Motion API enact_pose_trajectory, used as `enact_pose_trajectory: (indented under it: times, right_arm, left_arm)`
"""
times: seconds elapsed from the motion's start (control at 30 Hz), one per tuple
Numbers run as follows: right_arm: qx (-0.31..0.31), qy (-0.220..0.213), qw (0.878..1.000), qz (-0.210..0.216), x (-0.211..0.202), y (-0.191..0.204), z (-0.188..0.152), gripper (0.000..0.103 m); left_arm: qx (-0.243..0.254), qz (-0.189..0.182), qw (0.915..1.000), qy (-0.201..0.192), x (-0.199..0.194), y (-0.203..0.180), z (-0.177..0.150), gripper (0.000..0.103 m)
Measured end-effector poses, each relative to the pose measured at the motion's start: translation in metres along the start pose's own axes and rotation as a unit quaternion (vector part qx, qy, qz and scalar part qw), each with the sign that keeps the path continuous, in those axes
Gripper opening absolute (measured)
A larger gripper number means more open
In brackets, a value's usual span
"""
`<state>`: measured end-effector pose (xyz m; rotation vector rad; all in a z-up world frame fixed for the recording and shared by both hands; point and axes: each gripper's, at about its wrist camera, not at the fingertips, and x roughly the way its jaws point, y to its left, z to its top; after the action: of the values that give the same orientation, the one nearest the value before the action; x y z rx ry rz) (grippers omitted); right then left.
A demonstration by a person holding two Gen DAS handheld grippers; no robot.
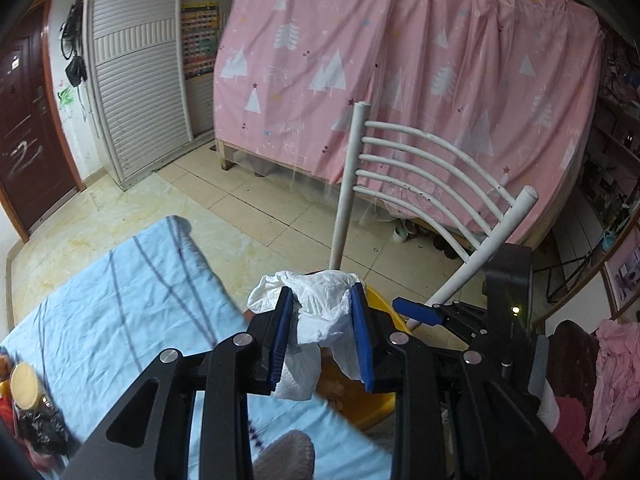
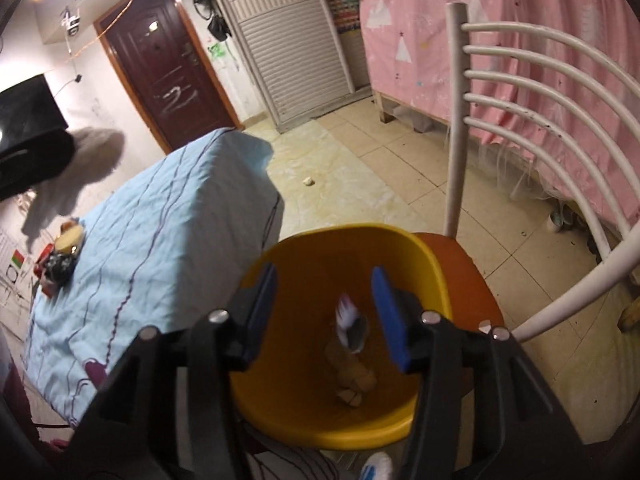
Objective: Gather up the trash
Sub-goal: 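Open both grippers to drop the tissue and box into the bucket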
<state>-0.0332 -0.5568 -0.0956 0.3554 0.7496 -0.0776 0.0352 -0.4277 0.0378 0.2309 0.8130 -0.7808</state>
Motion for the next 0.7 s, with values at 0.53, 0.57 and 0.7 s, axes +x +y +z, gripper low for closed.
enact_pose_trajectory:
  times: [0.53,0.57,0.7]
  right_arm:
    - [0.011,-0.017,1.000,-0.012,-0.019,-0.004,0.003,0.056]
    - [0.005,-0.019,1.000,-0.009,-0.020,0.002,0.004,0.056]
    - [-0.014,-0.024,1.000,0.001,-0.025,0.026,0.011,0.062]
  left_arm:
    - [-0.029,-0.009,0.9995,0.009,0.004,0.009,-0.004,0.064]
    - [-0.031,-0.009,0.9995,0.006,-0.001,0.012,-0.005,0.064]
    - [-0.044,-0.008,0.9990,-0.009,-0.020,0.025,-0.009,0.064]
